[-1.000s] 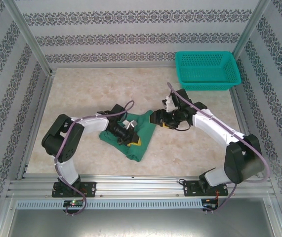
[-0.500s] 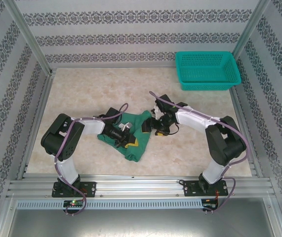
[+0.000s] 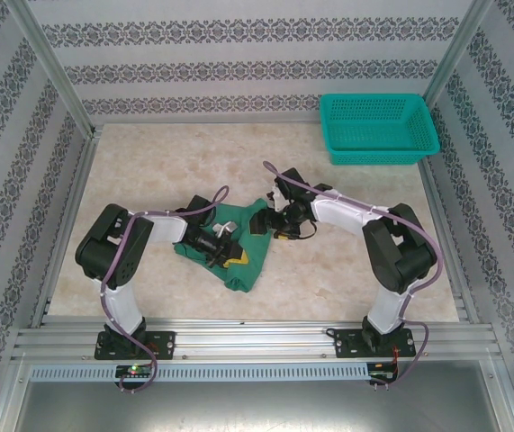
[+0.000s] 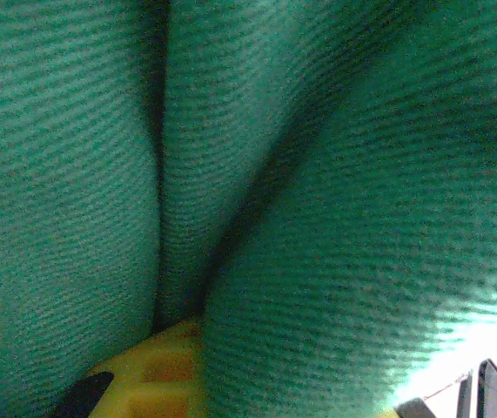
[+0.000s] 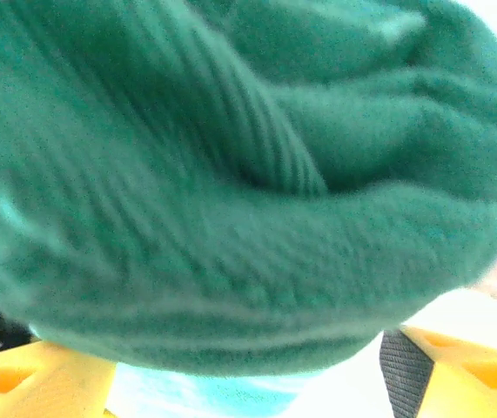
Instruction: Roll up the long pants
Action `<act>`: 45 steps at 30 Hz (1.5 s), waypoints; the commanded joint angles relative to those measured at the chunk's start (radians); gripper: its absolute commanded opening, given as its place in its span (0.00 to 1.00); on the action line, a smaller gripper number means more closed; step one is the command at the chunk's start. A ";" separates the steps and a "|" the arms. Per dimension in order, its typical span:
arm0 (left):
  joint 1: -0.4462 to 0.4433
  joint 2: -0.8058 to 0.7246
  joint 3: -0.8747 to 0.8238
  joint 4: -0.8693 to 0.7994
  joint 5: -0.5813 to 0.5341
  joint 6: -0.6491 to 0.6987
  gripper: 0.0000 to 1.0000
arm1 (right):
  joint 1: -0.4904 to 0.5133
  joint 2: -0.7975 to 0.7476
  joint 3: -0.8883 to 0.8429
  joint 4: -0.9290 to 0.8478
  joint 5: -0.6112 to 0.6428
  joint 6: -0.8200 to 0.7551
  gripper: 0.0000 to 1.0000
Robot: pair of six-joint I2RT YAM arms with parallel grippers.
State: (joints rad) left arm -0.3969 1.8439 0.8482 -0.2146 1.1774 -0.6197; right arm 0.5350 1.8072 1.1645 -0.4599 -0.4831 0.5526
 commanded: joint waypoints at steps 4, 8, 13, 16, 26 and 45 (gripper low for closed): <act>0.009 0.042 0.002 -0.073 -0.011 0.065 0.00 | 0.010 0.135 0.093 0.046 0.002 -0.005 0.81; 0.009 0.032 0.013 -0.112 -0.032 0.100 0.00 | -0.004 0.205 0.122 0.030 0.035 -0.018 0.60; -0.004 -0.051 0.094 -0.264 -0.265 0.234 0.00 | -0.075 0.176 -0.006 0.112 0.031 0.058 0.00; -0.009 -0.142 0.149 -0.325 -0.523 0.275 0.17 | -0.104 0.113 -0.109 0.138 0.042 0.084 0.00; -0.138 -0.387 0.222 -0.398 -1.056 0.390 0.38 | -0.093 -0.125 -0.331 0.134 0.090 0.187 0.00; -0.897 -0.073 0.414 -0.578 -1.610 0.537 0.51 | -0.037 -0.163 -0.352 0.130 0.105 0.225 0.00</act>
State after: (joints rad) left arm -1.2694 1.7168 1.2228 -0.7010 -0.3424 -0.1001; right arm 0.4801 1.6180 0.8345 -0.2790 -0.4076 0.7620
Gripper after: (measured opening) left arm 0.508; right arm 0.181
